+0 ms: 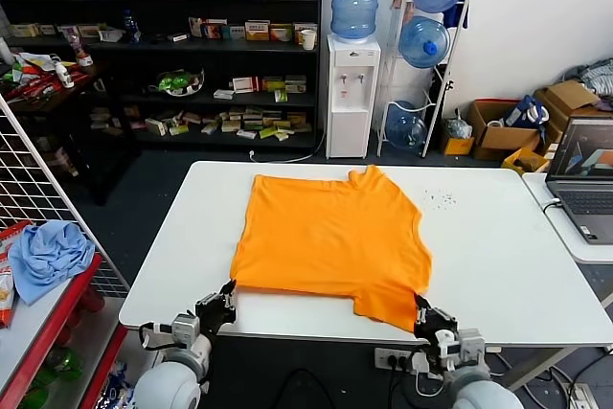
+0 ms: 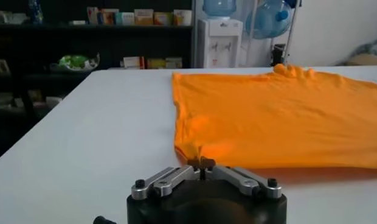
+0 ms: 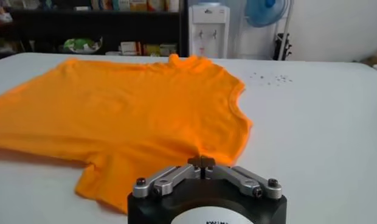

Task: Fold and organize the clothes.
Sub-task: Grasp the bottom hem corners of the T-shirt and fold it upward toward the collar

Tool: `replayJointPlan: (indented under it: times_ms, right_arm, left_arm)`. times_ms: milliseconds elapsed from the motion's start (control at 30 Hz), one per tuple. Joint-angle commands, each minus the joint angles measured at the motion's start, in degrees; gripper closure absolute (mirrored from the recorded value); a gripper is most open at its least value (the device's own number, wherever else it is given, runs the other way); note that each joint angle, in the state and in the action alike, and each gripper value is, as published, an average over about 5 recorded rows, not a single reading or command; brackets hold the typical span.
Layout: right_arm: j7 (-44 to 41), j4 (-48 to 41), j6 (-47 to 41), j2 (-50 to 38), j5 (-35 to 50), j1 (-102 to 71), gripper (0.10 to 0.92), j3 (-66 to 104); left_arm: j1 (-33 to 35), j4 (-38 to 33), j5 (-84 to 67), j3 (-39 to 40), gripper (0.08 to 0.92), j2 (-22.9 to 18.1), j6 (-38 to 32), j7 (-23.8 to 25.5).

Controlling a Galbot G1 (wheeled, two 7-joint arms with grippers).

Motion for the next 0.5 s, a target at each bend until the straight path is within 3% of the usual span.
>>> replayJointPlan:
  times_ms: [33,233,500]
  right_arm:
    - [-0.51,7.57,2.07,-2.95,-5.33,-11.33,0.901,4.77]
    - [-1.79,5.99,6.06,-4.43,-8.31,-6.60,0.901,4.65]
    - [-4.47,-5.43,11.00,-5.91,-7.76,9.32,0.901,0.84]
  left_arm:
    - [6.16,-6.81,1.66,-0.56,0.903,2.13,-1.36,0.05]
    - [1.46,-4.32,5.78,0.27,0.903,0.35,-4.56,0.45]
    - [-8.04,5.34,7.52,2.73,0.903,-0.70,-7.14,0.56]
